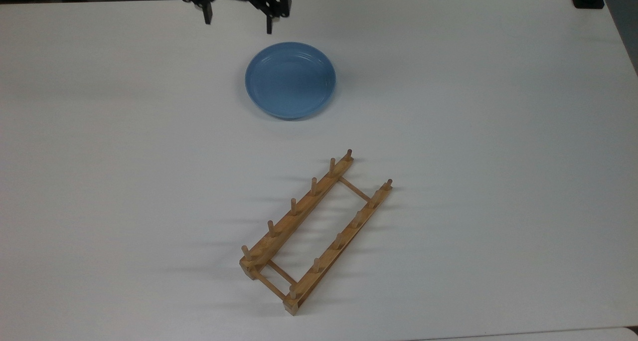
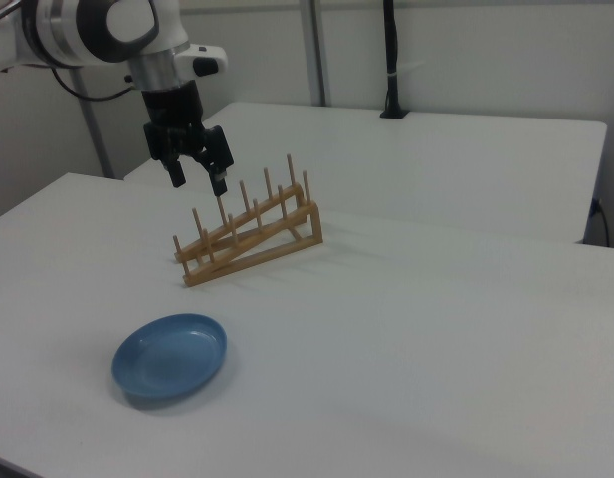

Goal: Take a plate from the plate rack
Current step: 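Open the gripper, release the plate, and raise the gripper away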

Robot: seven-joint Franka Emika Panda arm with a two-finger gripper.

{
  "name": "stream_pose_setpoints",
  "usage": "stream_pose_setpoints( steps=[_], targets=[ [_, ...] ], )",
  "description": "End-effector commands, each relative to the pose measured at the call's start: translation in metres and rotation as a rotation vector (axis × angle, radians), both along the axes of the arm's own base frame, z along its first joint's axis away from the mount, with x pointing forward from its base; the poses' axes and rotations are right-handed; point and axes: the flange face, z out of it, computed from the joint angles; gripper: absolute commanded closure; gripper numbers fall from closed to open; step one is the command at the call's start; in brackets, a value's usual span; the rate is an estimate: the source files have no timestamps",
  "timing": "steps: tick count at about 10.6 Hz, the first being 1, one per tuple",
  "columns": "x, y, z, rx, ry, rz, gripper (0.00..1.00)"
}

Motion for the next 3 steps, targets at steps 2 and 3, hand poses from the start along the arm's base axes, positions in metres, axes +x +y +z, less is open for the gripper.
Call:
stream_pose_setpoints(
  steps=[2,3],
  targets=[
    [-0.0101,-0.0072,-0.0007,0.023,-0.006,-0.023,0.0],
    [-0.01,-0.007,-0.0018,0.024,-0.001,-0.023,0.0]
  ],
)
